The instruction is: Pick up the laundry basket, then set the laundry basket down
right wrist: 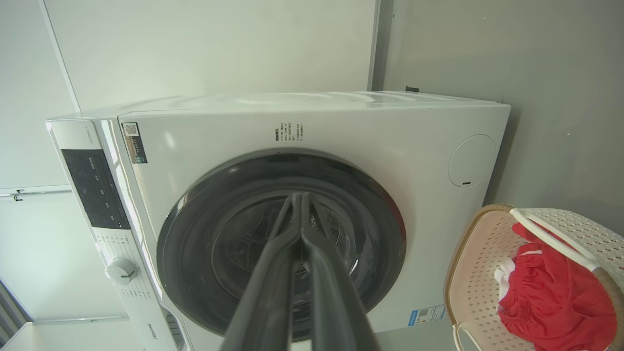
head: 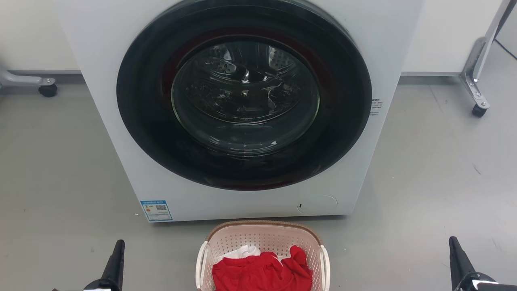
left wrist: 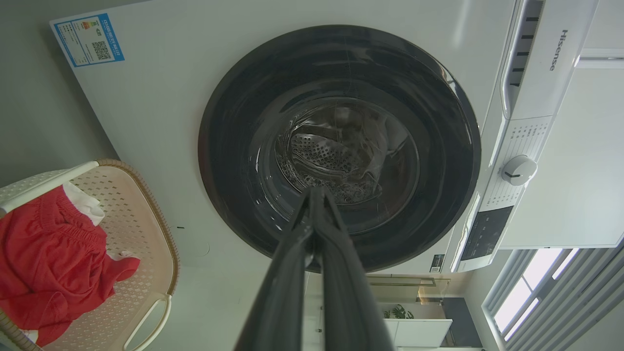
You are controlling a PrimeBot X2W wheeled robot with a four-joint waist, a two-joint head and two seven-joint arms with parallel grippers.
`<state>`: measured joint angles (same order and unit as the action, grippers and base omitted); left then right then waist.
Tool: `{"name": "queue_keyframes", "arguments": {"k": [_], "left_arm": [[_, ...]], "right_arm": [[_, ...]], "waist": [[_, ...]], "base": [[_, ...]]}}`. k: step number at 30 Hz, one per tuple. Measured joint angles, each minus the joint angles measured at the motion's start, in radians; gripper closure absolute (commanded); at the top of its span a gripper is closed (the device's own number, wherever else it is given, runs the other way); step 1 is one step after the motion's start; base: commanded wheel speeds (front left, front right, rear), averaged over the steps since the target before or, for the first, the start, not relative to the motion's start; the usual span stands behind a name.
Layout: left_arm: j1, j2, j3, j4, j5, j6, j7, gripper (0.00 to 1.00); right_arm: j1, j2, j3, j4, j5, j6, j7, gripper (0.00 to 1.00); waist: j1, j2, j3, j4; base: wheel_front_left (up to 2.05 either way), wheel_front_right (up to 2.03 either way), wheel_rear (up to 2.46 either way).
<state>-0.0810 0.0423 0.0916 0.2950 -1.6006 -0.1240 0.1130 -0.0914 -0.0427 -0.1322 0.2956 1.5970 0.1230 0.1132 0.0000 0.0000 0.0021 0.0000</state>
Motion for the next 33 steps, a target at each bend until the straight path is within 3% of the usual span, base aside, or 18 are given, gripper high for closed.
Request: {"name": "queue_keyframes", "arguments": {"k": [33], "left_arm": [[0.0,0.0,0.0,0.0,0.0,0.0,0.0,1.0]], "right_arm": [[0.0,0.0,0.0,0.0,0.0,0.0,0.0,1.0]], "waist": [[0.0,0.0,0.0,0.0]], "base": [[0.0,0.0,0.0]]}}
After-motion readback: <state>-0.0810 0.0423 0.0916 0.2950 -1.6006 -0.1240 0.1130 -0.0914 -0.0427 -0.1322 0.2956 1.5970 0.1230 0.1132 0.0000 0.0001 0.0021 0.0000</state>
